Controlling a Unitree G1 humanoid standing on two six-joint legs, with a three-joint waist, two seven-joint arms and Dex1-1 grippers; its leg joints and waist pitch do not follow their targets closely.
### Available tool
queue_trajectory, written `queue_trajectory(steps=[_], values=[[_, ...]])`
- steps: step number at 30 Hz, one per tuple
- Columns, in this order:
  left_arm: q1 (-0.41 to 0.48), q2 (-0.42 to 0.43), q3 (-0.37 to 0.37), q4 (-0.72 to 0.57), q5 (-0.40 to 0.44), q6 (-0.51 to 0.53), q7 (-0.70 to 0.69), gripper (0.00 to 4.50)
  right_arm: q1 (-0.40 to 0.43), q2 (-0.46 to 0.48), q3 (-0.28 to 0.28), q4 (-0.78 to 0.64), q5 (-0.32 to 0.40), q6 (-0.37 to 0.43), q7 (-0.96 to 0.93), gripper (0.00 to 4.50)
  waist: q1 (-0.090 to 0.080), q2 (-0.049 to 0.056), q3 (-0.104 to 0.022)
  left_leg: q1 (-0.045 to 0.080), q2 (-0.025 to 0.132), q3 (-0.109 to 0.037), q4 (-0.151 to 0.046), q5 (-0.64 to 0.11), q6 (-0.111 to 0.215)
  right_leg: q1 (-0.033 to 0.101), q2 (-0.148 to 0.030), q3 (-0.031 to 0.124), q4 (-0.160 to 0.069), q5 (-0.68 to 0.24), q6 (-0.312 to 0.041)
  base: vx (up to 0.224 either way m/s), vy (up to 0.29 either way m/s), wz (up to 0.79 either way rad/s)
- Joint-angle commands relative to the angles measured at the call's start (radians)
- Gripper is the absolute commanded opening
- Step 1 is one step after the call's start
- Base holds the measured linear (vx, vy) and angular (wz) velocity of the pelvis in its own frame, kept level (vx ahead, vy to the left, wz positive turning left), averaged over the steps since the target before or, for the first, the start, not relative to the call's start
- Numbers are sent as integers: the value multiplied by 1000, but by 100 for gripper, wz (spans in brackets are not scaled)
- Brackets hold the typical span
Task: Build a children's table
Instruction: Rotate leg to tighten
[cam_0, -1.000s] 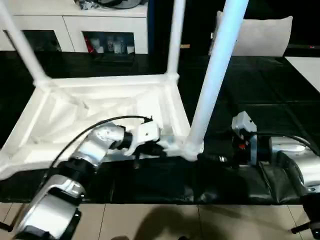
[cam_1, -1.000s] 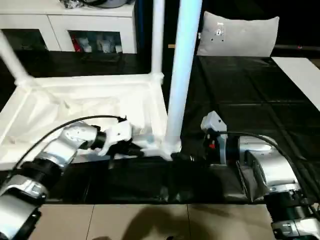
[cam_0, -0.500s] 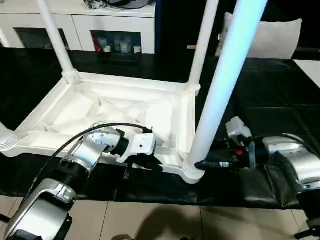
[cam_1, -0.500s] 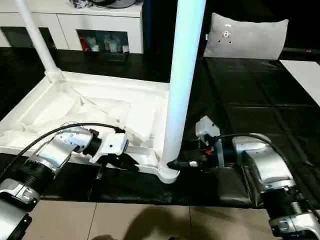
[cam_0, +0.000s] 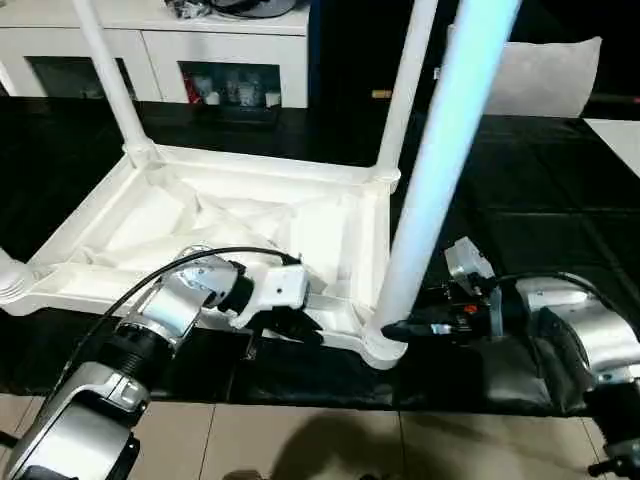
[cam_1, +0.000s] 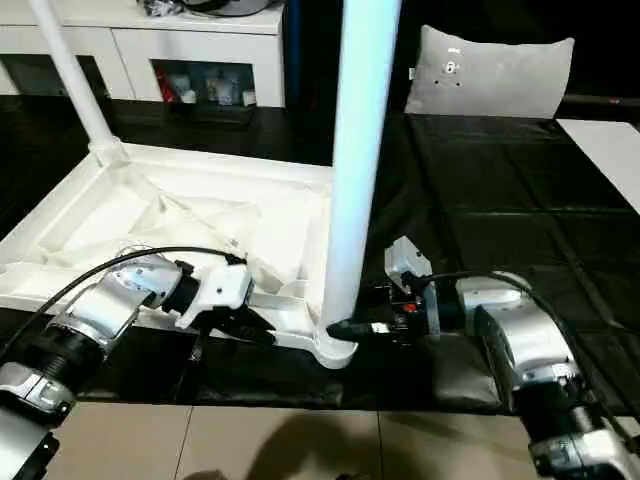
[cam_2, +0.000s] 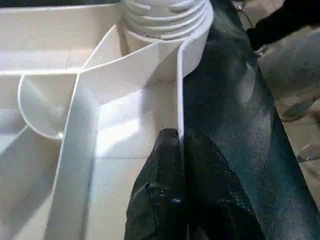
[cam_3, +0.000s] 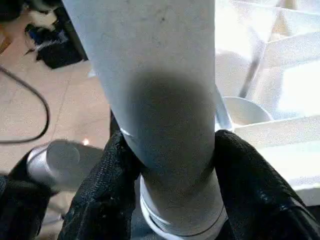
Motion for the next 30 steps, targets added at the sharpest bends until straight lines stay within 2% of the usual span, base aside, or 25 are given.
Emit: queue_trajectory(steps=[1, 2, 3, 4, 6, 7, 8, 10, 11, 13, 14, 15, 16, 18, 20, 23, 24, 27, 28, 30], values=[[-7, -67, 6, -26, -10, 69, 91, 0, -5, 70, -5, -27, -8, 48, -163, 195, -7, -5, -63, -12, 53, -10, -67, -63, 63, 66, -94, 60, -79, -344, -126, 0, 0, 0], [-7, -67, 6, -26, -10, 69, 91, 0, -5, 70, -5, -27, -8, 48, -163, 195, -11, -7, -61, -12, 50, -10, -68, -70, 58, 65, -92, 58, -85, -369, -116, 0, 0, 0], [-13, -82, 14, -18, -5, 87, 127, 0, -5, 91, -7, -27, -24, 56, -212, 195, -17, -10, -60, -11, 42, -10, -67, -85, 53, 67, -91, 56, -95, -426, -91, 0, 0, 0], [-27, -119, 29, 5, 5, 123, 202, 0, -17, 141, -15, -9, -52, 76, -315, 195, -23, -8, -59, -13, 40, -10, -66, -83, 47, 66, -88, 54, -98, -457, -73, 0, 0, 0], [-39, -150, 40, 24, 12, 150, 262, 0, -30, 179, -25, 8, -65, 105, -389, 195, -33, -10, -59, -12, 34, -10, -65, -87, 39, 65, -85, 48, -106, -489, -50, 0, 0, 0], [-55, -185, 49, 45, 18, 180, 318, 0, -55, 231, -39, 46, -88, 129, -490, 195, -36, -6, -60, -11, 34, -12, -66, -84, 33, 65, -86, 48, -105, -491, -48, 0, 0, 0], [-71, -215, 56, 66, 27, 203, 372, 0, -80, 279, -56, 82, -101, 153, -577, 195, -48, -7, -60, -15, 32, -14, -66, -86, 29, 65, -84, 45, -106, -495, -43, 0, 0, 0], [-78, -230, 58, 70, 33, 223, 401, 0, -95, 306, -66, 101, -107, 169, -628, 195, -57, -6, -62, -11, 32, -14, -65, -93, 46, 65, -86, 48, -110, -480, -49, 0, 0, 0], [-85, -245, 59, 74, 45, 250, 438, 0, -112, 336, -77, 121, -118, 175, -688, 195, -59, -1, -62, -12, 34, -13, -65, -91, 51, 63, -85, 49, -108, -464, -58, 0, 0, 0], [-94, -267, 64, 81, 62, 287, 491, 0, -135, 369, -77, 147, -138, 150, -749, 195, -63, -1, -66, -16, 36, -16, -66, -77, 56, 68, -86, 49, -102, -421, -77, 0, 0, 0], [-98, -272, 62, 87, 72, 286, 505, 0, -142, 379, -76, 156, -138, 126, -755, 229, -67, -2, -65, -14, 39, -15, -66, -74, 59, 64, -87, 51, -99, -399, -91, 0, 0, 0], [-101, -272, 61, 95, 79, 282, 512, 0, -143, 383, -77, 159, -137, 104, -755, 229, -66, -6, -65, -13, 37, -12, -65, -80, 66, 64, -88, 51, -102, -405, -94, 0, 0, 0], [-106, -274, 62, 103, 87, 278, 518, 0, -142, 387, -83, 156, -141, 97, -757, 263, -63, -4, -65, -14, 37, -12, -65, -73, 73, 65, -87, 53, -100, -396, -96, 0, 0, 0], [-109, -274, 64, 108, 91, 274, 521, 0, -139, 387, -86, 151, -145, 95, -752, 265, -62, -3, -67, -15, 41, -15, -67, -61, 81, 67, -89, 54, -93, -355, -106, 0, 0, 0], [-108, -260, 59, 105, 94, 241, 494, 0, -117, 361, -92, 126, -146, 87, -717, 296, -61, -2, -67, -16, 44, -16, -67, -52, 87, 69, -90, 55, -89, -315, -124, 0, 0, 0], [-100, -243, 50, 93, 93, 208, 466, 0, -96, 331, -96, 107, -138, 67, -679, 315, -57, -1, -69, -16, 49, -16, -67, -50, 98, 72, -93, 58, -83, -265, -144, 0, 0, 0], [-96, -236, 47, 86, 93, 204, 461, 0, -87, 317, -97, 98, -131, 59, -663, 326, -54, 7, -70, -16, 50, -17, -67, -43, 98, 72, -94, 59, -78, -241, -157, 0, 0, 0], [-82, -193, 34, 76, 95, 167, 407, 0, -43, 234, -90, 58, -116, 31, -567, 355, -47, 4, -72, -16, 50, -16, -65, -35, 112, 78, -94, 58, -77, -198, -162, 0, 0, 0], [-75, -167, 25, 77, 98, 128, 364, 0, -27, 190, -95, 53, -121, -3, -522, 361, -45, 7, -71, -16, 51, -15, -65, -34, 119, 76, -95, 59, -76, -191, -167, 0, 0, 0], [-74, -160, 23, 78, 98, 115, 350, 0, -23, 177, -99, 54, -124, -17, -510, 384, -43, 5, -70, -16, 51, -15, -66, -43, 116, 76, -95, 58, -79, -207, -170, 0, 0, 0]])
